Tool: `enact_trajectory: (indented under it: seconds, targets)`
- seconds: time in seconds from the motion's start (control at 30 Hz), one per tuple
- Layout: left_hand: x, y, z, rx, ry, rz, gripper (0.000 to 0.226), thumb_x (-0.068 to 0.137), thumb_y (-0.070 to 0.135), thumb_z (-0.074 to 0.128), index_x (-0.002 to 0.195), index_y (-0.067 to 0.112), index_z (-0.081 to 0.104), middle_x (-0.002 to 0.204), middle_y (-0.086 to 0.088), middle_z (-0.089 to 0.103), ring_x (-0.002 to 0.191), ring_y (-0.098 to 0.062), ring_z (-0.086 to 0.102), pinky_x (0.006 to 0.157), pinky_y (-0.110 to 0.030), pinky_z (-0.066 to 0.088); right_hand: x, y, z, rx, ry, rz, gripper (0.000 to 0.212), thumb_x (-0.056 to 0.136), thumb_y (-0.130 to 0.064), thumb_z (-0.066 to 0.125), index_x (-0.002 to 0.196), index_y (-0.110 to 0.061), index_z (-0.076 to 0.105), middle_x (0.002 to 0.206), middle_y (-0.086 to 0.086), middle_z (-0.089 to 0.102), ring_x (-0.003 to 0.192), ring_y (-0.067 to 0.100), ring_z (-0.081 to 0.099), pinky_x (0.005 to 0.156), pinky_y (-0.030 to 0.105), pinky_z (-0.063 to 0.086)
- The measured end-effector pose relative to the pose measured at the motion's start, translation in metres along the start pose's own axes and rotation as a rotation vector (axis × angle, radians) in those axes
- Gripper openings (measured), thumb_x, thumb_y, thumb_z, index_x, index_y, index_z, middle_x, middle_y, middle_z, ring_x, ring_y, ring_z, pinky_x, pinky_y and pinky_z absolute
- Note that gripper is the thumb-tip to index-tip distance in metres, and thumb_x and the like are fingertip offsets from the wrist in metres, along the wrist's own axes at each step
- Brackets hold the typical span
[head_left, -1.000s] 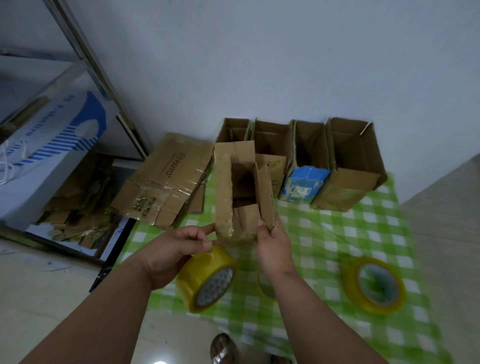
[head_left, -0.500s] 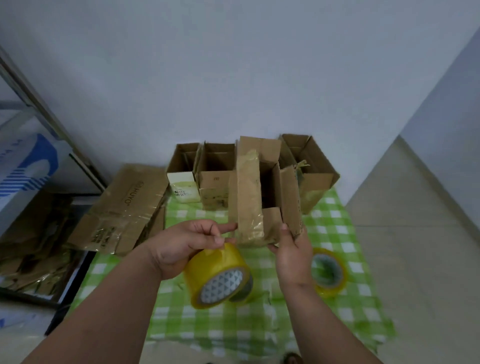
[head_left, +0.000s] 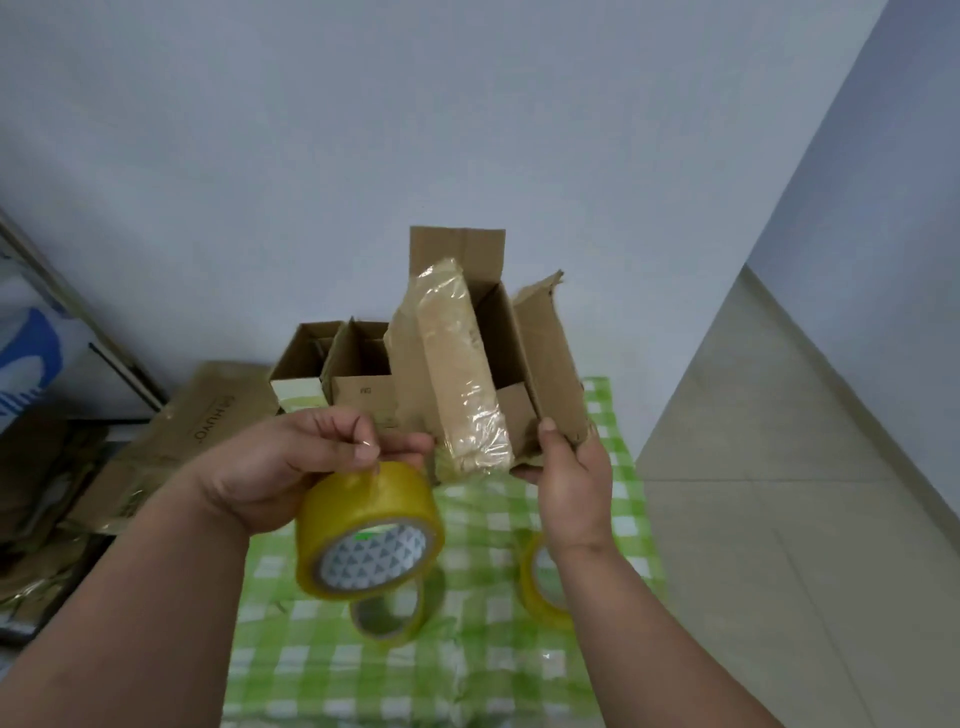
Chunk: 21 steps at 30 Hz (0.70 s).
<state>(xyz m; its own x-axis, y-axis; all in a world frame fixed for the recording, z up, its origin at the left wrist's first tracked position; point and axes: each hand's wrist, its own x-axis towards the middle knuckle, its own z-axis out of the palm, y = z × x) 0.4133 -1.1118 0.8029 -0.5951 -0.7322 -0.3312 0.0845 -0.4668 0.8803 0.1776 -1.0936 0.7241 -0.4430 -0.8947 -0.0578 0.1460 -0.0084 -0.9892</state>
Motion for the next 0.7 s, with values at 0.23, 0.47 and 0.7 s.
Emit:
enact_trajectory:
  seconds: [0.23,0.47,0.7]
  targets:
    - [0.055,0.008,0.079,0.095,0.066,0.095,0.007,0.073,-0.003,0.062,0.071,0.004,0.063,0.147,-0.003,0.049,0.118,-0.029,0.063,0.100,-0.044,0.050,0.036,-0.026,-0.036,-0.030,0.164,-0.126,0.024,0.099,-0.026,0.048,0.119,-0.033,0.059,0.107,-0.014,0.068,0.108,0.020,0.064,0.096,0.053,0.051]
    - [0.128,-0.030,0.109,0.242,0.113,0.008,0.019,0.083,-0.004,0.066,0.070,0.010,0.062,0.136,-0.002,0.057,0.122,-0.028,0.060,0.107,-0.041,0.043,0.073,-0.015,-0.099,-0.144,0.330,-0.058,0.032,0.099,-0.026,0.045,0.095,-0.056,0.055,0.088,-0.026,0.064,0.097,0.011,0.063,0.093,0.051,0.052]
    - [0.181,-0.077,0.098,0.367,0.243,-0.171,0.025,0.085,0.004,0.070,0.067,0.013,0.057,0.145,0.002,0.051,0.126,-0.012,0.048,0.096,-0.033,0.040,0.103,0.048,-0.150,-0.332,0.332,0.171,0.031,0.100,-0.023,0.044,0.129,-0.022,0.057,0.112,0.004,0.066,0.105,0.029,0.062,0.096,0.053,0.049]
